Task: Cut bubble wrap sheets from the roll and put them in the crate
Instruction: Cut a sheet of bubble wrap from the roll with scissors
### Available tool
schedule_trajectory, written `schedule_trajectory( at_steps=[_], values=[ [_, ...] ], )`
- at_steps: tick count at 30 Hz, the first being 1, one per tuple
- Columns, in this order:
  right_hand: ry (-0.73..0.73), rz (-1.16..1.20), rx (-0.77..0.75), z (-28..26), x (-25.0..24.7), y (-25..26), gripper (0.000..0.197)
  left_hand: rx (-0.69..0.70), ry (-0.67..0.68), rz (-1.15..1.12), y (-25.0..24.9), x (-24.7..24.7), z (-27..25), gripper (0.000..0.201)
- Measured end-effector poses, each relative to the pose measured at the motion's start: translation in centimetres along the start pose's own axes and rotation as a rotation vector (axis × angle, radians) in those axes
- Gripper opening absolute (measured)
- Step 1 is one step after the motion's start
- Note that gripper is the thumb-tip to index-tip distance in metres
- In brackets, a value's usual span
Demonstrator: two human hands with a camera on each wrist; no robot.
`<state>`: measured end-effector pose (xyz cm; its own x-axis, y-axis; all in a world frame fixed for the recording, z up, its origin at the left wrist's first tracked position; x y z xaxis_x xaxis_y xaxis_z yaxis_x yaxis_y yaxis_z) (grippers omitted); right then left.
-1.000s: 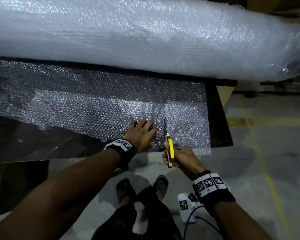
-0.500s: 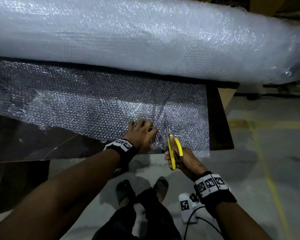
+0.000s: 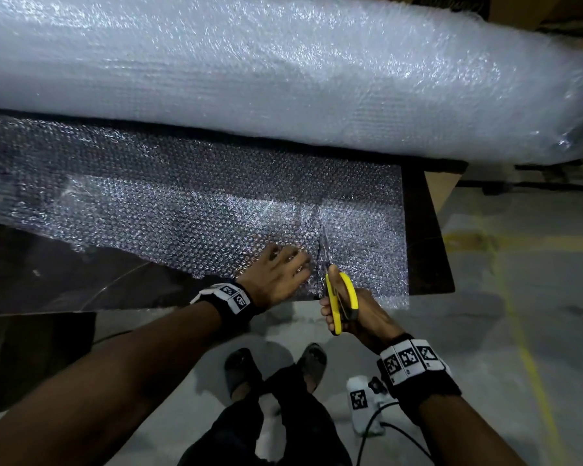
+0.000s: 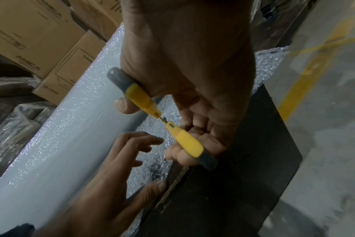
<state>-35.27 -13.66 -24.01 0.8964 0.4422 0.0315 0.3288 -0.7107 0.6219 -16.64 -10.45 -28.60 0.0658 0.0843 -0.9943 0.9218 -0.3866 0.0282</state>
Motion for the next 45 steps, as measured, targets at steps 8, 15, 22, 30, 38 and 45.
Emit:
schedule_trajectory(
  at_steps=[8, 15, 22, 30, 38, 45],
  values=[
    [0.028, -0.024, -0.020, 0.1, -0.7, 0.0, 0.078, 0.020, 0.197, 0.009, -1.5, 0.0, -0.2, 0.088],
    [0.058, -0.061, -0.043, 0.0, -0.7, 0.5, 0.077, -0.014, 0.233, 0.008, -2.0, -0.6, 0.5, 0.088],
    [-0.057, -0.085, -0.083, 0.6, -0.1, 0.5, 0.065, -0.022, 0.256, 0.035, -2.2, -0.9, 0.4, 0.088],
    [-0.085, -0.090, 0.007, 1.9, 0.6, 1.2, 0.079, -0.021, 0.271, 0.030, -2.0, -1.4, 0.3, 0.088],
    [-0.123, -0.160, 0.015, 2.9, 0.7, 2.1, 0.080, -0.001, 0.310, 0.060, -1.7, -1.7, 0.3, 0.082],
    [-0.055, -0.157, 0.071, 3.9, 0.4, 2.1, 0.087, -0.003, 0.292, 0.066, -1.8, -1.7, 0.2, 0.080]
  ],
)
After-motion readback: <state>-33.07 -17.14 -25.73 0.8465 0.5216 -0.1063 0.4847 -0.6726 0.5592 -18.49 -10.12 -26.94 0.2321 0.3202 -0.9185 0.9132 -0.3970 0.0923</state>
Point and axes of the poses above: each hand's wrist, its own z-axis towards the middle knuckle, its own x-axis out of the palm, y = z × x, the point moved 2 cm from there along z, towards the middle knuckle, and after that the axes turned 3 degrees about z, right-handed, at the moved point
